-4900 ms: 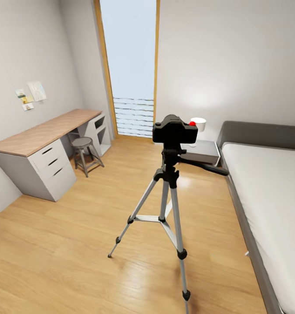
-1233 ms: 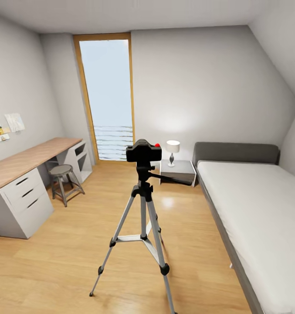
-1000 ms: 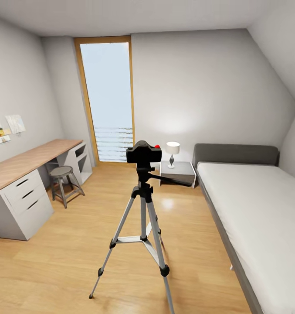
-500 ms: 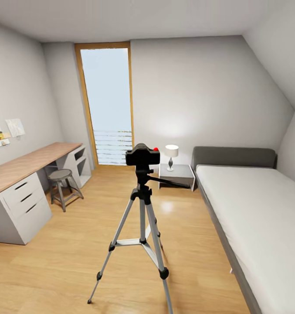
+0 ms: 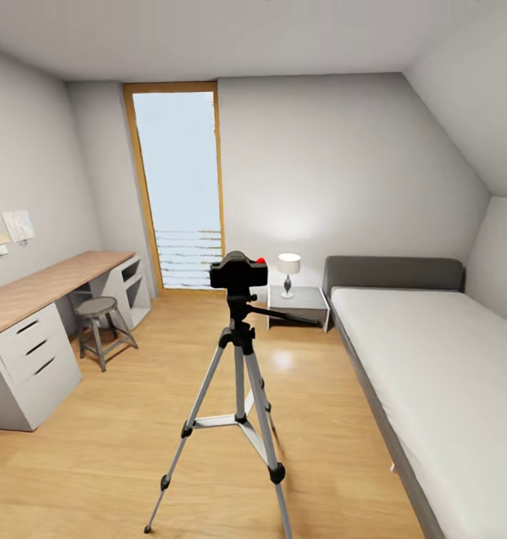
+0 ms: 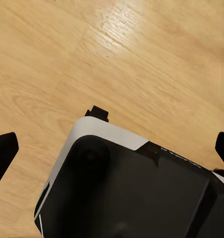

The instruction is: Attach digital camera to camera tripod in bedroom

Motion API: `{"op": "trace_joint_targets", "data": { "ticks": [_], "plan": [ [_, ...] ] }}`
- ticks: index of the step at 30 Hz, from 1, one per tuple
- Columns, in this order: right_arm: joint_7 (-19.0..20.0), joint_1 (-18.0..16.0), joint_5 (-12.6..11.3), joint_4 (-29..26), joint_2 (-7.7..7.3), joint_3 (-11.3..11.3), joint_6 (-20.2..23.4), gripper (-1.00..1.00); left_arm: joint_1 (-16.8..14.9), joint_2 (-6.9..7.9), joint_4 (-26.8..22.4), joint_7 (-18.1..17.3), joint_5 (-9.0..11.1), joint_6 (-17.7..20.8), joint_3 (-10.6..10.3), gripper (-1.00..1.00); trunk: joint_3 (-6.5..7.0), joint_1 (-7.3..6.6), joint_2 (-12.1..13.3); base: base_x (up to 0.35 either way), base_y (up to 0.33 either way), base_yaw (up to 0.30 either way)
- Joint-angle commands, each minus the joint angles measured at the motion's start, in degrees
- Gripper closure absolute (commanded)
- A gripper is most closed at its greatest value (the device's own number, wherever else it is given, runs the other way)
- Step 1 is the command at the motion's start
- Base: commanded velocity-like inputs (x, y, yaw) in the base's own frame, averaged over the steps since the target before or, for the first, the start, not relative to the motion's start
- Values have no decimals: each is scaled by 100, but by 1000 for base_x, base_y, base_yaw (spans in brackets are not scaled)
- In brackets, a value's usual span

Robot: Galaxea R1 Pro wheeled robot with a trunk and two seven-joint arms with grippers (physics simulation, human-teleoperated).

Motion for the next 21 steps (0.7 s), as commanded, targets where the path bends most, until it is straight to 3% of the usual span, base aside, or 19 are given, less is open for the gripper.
{"op": "trace_joint_targets", "data": {
  "ticks": [1, 10, 21],
  "plan": [
    [12, -7, 50, 15, -3, -49, -11, -100, 0, -2, -7, 27, 46, 22, -47, -100, 7, 2, -3, 0, 0, -86],
    [12, -6, 50, 15, -8, -48, 3, -100, 0, -107, 38, 26, 55, 22, -42, -100, 46, 2, -3, 0, 0, -45],
    [12, -6, 73, 15, -10, -42, 14, -100, 106, -95, 70, 19, 64, 22, -34, -100, 56, 2, -3, 0, 0, -6]
  ]
}}
